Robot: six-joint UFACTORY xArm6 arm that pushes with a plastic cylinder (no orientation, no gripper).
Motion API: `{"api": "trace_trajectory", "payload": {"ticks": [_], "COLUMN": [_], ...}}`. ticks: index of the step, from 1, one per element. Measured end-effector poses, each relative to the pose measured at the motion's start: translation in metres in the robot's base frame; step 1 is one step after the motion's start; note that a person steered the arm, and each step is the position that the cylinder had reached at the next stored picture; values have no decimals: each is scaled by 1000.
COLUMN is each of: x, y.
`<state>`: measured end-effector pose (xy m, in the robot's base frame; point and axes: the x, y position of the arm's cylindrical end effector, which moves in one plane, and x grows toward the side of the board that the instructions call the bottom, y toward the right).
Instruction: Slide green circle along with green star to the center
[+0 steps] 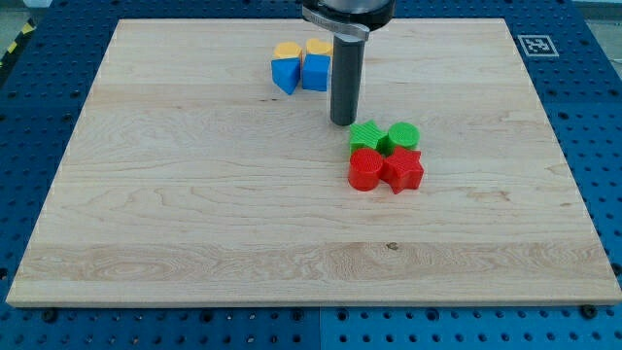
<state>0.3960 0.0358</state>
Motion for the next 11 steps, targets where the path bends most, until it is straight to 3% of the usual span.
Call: {"api": "trace_trajectory", "payload": {"ticks": [1, 3, 5, 7, 11], "x": [0, 8, 32, 57, 57], "y": [2, 77, 107, 56, -27]}}
